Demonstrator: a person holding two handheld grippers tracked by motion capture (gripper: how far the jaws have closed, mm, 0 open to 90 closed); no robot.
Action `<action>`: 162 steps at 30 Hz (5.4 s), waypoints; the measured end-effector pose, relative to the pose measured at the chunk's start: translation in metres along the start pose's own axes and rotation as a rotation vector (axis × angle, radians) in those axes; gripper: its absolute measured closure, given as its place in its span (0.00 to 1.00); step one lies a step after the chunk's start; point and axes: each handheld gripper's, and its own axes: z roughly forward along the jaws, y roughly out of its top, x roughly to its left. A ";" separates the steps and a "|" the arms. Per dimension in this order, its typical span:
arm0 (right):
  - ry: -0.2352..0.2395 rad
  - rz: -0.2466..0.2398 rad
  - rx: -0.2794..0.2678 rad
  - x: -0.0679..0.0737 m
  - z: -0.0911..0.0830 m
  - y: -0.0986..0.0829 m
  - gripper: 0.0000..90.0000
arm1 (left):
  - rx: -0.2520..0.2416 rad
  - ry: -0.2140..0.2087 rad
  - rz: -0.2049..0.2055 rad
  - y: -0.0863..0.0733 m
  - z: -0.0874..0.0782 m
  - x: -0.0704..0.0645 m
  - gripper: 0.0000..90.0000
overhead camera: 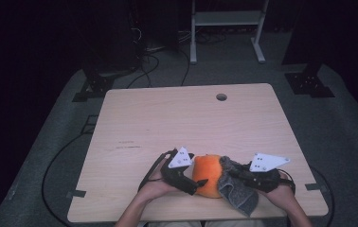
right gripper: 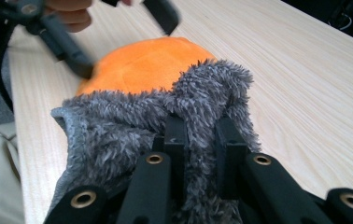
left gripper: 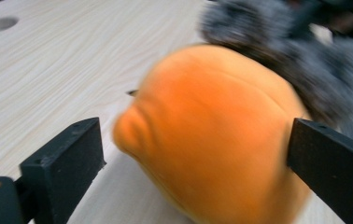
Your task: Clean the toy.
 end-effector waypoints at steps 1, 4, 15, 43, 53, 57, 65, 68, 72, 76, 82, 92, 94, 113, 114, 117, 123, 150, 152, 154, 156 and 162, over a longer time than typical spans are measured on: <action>0.004 -0.005 -0.003 0.001 0.001 0.000 0.86 | 0.021 -0.022 -0.032 -0.001 0.004 0.002 0.03; 0.009 -0.014 0.000 0.004 0.002 0.001 0.86 | 0.038 -0.109 -0.098 -0.006 0.011 0.004 0.11; -0.042 -0.076 -0.046 0.019 0.000 0.024 0.86 | -0.129 0.035 0.236 0.006 -0.003 -0.014 0.28; -0.100 -0.069 -0.058 0.015 0.001 0.029 0.86 | -0.085 0.030 0.239 -0.001 0.007 -0.010 0.23; -0.044 0.043 -0.074 -0.001 0.026 0.001 0.86 | -0.062 -0.008 0.109 -0.013 -0.007 0.008 0.32; -0.062 0.100 -0.037 -0.015 0.021 -0.007 0.86 | -0.073 -0.041 0.119 -0.018 -0.011 0.009 0.34; 0.005 0.056 -0.085 -0.001 0.022 0.004 0.86 | -0.046 -0.069 0.126 -0.016 -0.016 0.009 0.28; -0.027 0.060 -0.066 0.001 0.024 -0.001 0.86 | -0.063 -0.090 0.017 -0.007 -0.014 0.014 0.15; -0.025 0.037 -0.060 0.008 0.022 -0.002 0.86 | -0.046 -0.081 0.049 -0.008 -0.007 0.009 0.23; -0.012 0.079 -0.039 -0.006 0.019 -0.010 0.86 | -0.035 -0.068 0.093 -0.009 -0.010 0.005 0.28; -0.026 0.102 0.002 -0.012 0.017 -0.013 0.86 | -0.022 -0.113 0.134 -0.014 -0.014 0.004 0.28; 0.004 0.100 -0.049 -0.013 0.019 -0.006 0.86 | 0.015 -0.130 0.210 -0.017 -0.019 0.002 0.28; 0.004 0.120 -0.024 -0.017 0.020 -0.012 0.86 | 0.013 -0.138 0.215 -0.017 -0.018 0.003 0.28; 0.032 0.150 -0.081 -0.016 0.025 -0.005 0.86 | 0.031 -0.138 0.237 -0.018 -0.014 0.003 0.24; 0.014 0.142 -0.056 -0.018 0.025 -0.008 0.86 | 0.030 -0.140 0.237 -0.018 -0.015 0.003 0.24; 0.020 0.157 -0.040 -0.018 0.022 -0.013 0.86 | 0.033 -0.143 0.249 -0.017 -0.015 0.002 0.23; 0.012 0.158 -0.037 -0.016 0.022 -0.014 0.86 | 0.047 -0.122 0.227 -0.013 -0.010 -0.002 0.10; 0.081 0.146 -0.081 -0.004 0.024 -0.001 0.86 | 0.091 -0.064 0.157 -0.010 -0.005 0.002 0.10; 0.069 0.152 -0.079 -0.005 0.023 0.000 0.86 | 0.079 -0.028 0.184 -0.007 -0.003 -0.002 0.18; 0.051 0.142 -0.074 -0.005 0.022 0.002 0.86 | 0.048 0.014 0.241 -0.003 -0.003 -0.008 0.29; 0.022 0.131 -0.092 -0.006 0.016 0.006 0.86 | -0.009 0.088 0.324 0.002 -0.005 -0.013 0.34; -0.004 0.098 -0.108 -0.004 0.010 0.010 0.86 | 0.019 0.040 0.267 -0.004 0.001 -0.004 0.16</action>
